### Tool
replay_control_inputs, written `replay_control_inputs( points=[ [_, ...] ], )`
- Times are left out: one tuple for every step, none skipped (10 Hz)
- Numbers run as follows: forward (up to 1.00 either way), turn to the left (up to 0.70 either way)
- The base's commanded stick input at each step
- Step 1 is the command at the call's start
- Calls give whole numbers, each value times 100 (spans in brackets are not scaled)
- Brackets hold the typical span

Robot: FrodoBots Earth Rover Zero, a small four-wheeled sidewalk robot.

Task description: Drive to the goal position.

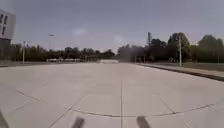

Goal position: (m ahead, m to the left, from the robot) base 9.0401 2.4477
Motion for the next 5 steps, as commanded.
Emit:
replay_control_inputs(
  points=[
    [70, 0],
    [70, 0],
    [70, 0],
    [70, 0],
    [70, 0]
  ],
)
